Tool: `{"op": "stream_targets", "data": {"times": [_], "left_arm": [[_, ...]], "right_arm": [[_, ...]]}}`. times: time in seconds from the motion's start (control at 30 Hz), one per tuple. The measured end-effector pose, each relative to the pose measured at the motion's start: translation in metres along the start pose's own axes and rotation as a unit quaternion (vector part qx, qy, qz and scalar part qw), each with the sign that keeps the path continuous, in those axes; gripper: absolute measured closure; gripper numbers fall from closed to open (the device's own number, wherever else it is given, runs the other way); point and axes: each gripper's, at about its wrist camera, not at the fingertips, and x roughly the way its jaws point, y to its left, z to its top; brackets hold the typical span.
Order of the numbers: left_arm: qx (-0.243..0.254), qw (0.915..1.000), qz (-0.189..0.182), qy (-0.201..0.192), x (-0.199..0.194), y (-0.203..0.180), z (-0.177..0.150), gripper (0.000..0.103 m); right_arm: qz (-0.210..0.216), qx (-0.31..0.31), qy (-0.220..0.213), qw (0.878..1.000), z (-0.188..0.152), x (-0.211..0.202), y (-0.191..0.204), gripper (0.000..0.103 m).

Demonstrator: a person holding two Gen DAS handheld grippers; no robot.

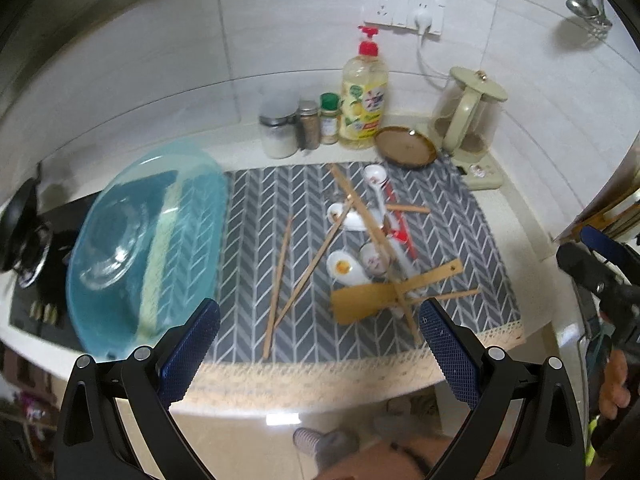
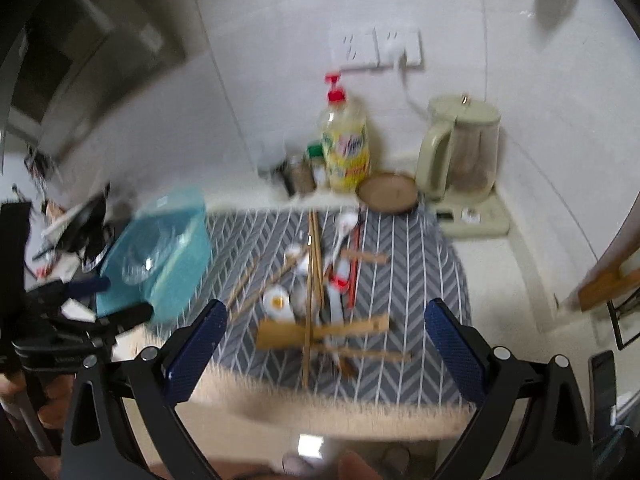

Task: Organize utensils
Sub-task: 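Reach both tools to the mat and grasp one wooden chopstick each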

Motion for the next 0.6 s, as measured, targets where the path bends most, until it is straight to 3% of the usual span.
{"op": "stream_targets", "data": {"times": [0.13, 0.33, 0.4, 0.5, 0.6], "left_arm": [[0.010, 0.9989, -0.046, -0.002, 0.037, 0.001, 0.008, 0.004], [0.030, 0.9985, -0.043, 0.012, 0.109, -0.013, 0.014, 0.004], [0.018, 0.9993, -0.030, 0.014, 0.139, -0.012, 0.021, 0.006], [0.005, 0.9996, -0.002, 0.029, 0.177, -0.007, 0.033, 0.025], [0.011, 0.9990, 0.018, 0.040, 0.204, -0.004, 0.040, 0.026]], "right_arm": [[-0.047, 0.037, -0.002, 0.998, -0.001, 0.028, -0.016, 0.007], [-0.077, 0.044, -0.005, 0.996, -0.010, 0.063, -0.044, 0.008], [-0.069, 0.021, -0.009, 0.997, -0.009, 0.075, -0.049, 0.008], [-0.043, -0.014, -0.011, 0.999, -0.003, 0.092, -0.056, 0.019], [-0.005, -0.029, 0.007, 1.000, 0.001, 0.117, -0.068, 0.021]]}}
